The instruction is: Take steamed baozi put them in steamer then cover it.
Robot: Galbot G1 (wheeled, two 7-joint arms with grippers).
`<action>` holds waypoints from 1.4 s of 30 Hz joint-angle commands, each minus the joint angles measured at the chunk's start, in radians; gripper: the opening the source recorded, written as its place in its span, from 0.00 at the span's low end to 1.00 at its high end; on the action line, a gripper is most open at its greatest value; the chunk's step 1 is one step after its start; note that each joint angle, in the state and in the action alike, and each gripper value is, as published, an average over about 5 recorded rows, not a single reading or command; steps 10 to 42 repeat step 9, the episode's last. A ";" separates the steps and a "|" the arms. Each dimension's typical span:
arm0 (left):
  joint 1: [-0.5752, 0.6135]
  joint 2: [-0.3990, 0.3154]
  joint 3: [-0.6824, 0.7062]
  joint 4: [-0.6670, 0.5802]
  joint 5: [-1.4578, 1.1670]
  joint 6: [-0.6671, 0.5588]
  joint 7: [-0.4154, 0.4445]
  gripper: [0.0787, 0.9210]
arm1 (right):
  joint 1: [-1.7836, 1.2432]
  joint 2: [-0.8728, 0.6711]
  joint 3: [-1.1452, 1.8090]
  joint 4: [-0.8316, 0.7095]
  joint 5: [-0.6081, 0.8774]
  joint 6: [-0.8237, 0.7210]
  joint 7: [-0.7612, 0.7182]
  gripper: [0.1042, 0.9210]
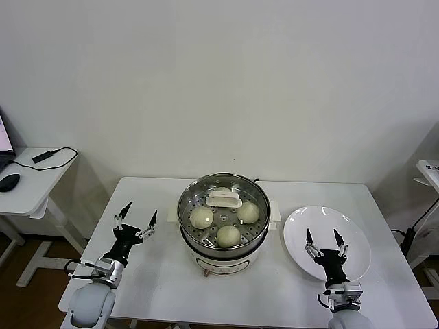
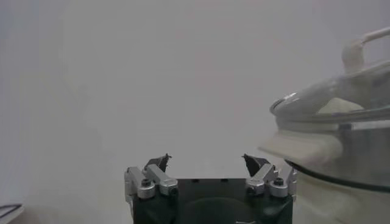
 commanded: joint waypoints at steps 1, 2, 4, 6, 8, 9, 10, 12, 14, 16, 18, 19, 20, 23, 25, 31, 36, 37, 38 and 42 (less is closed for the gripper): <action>0.012 -0.002 -0.028 0.066 -0.059 -0.090 0.012 0.88 | -0.019 0.002 0.000 0.004 0.010 0.014 -0.020 0.88; 0.013 -0.002 -0.029 0.066 -0.058 -0.091 0.012 0.88 | -0.019 0.001 0.000 0.004 0.010 0.014 -0.020 0.88; 0.013 -0.001 -0.029 0.067 -0.058 -0.090 0.013 0.88 | -0.018 0.000 0.000 0.003 0.011 0.014 -0.020 0.88; 0.013 0.000 -0.029 0.065 -0.058 -0.089 0.013 0.88 | -0.018 -0.001 0.001 0.003 0.012 0.014 -0.020 0.88; 0.014 0.000 -0.028 0.064 -0.058 -0.087 0.013 0.88 | -0.018 -0.002 0.000 0.003 0.012 0.014 -0.020 0.88; 0.015 0.001 -0.027 0.063 -0.057 -0.087 0.013 0.88 | -0.018 -0.002 0.000 0.003 0.012 0.014 -0.020 0.88; 0.015 0.001 -0.027 0.063 -0.057 -0.087 0.013 0.88 | -0.018 -0.002 0.000 0.003 0.012 0.014 -0.020 0.88; 0.015 0.001 -0.027 0.063 -0.057 -0.087 0.013 0.88 | -0.018 -0.002 0.000 0.003 0.012 0.014 -0.020 0.88; 0.015 0.001 -0.027 0.063 -0.057 -0.087 0.013 0.88 | -0.018 -0.002 0.000 0.003 0.012 0.014 -0.020 0.88; 0.015 0.001 -0.027 0.063 -0.057 -0.087 0.013 0.88 | -0.018 -0.002 0.000 0.003 0.012 0.014 -0.020 0.88; 0.015 0.001 -0.027 0.063 -0.057 -0.087 0.013 0.88 | -0.018 -0.002 0.000 0.003 0.012 0.014 -0.020 0.88; 0.015 0.001 -0.027 0.063 -0.057 -0.087 0.013 0.88 | -0.018 -0.002 0.000 0.003 0.012 0.014 -0.020 0.88; 0.015 0.001 -0.027 0.063 -0.057 -0.087 0.013 0.88 | -0.018 -0.002 0.000 0.003 0.012 0.014 -0.020 0.88; 0.015 0.001 -0.027 0.063 -0.057 -0.087 0.013 0.88 | -0.018 -0.002 0.000 0.003 0.012 0.014 -0.020 0.88; 0.015 0.001 -0.027 0.063 -0.057 -0.087 0.013 0.88 | -0.018 -0.002 0.000 0.003 0.012 0.014 -0.020 0.88; 0.015 0.001 -0.027 0.063 -0.057 -0.087 0.013 0.88 | -0.018 -0.002 0.000 0.003 0.012 0.014 -0.020 0.88; 0.015 0.001 -0.027 0.063 -0.057 -0.087 0.013 0.88 | -0.018 -0.002 0.000 0.003 0.012 0.014 -0.020 0.88; 0.015 0.001 -0.027 0.063 -0.057 -0.087 0.013 0.88 | -0.018 -0.002 0.000 0.003 0.012 0.014 -0.020 0.88; 0.015 0.001 -0.027 0.063 -0.057 -0.087 0.013 0.88 | -0.018 -0.002 0.000 0.003 0.012 0.014 -0.020 0.88; 0.015 0.001 -0.027 0.063 -0.057 -0.087 0.013 0.88 | -0.018 -0.002 0.000 0.003 0.012 0.014 -0.020 0.88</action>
